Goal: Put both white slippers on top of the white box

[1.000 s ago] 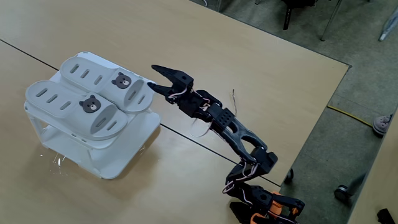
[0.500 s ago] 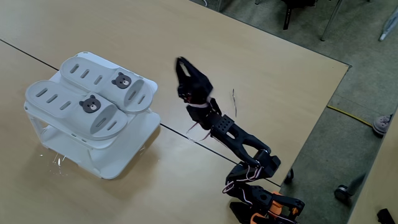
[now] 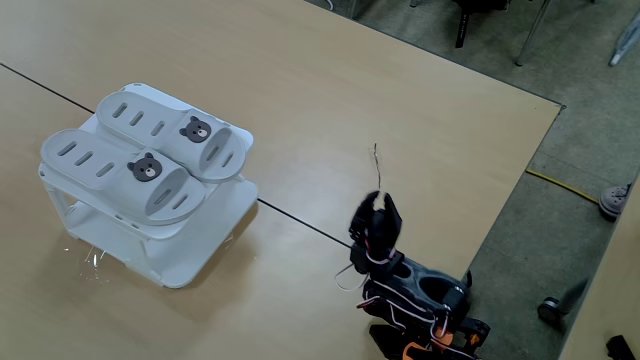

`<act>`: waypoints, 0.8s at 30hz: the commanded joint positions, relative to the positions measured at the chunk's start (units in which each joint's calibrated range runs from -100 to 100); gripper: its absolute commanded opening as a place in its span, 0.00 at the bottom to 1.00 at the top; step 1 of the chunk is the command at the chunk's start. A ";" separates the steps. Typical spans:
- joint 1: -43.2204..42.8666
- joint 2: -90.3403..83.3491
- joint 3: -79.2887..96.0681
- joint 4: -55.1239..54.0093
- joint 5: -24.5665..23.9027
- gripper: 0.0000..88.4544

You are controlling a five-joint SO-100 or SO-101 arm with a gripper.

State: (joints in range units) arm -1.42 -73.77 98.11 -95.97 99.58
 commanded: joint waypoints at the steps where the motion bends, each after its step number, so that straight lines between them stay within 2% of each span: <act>1: -0.47 -10.24 1.89 -0.93 0.42 0.01; 9: -0.47 -25.64 1.53 -1.10 0.42 0.01; 24: -0.39 -25.13 1.44 -1.45 0.42 0.01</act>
State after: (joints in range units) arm -1.35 -98.76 99.19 -97.34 99.58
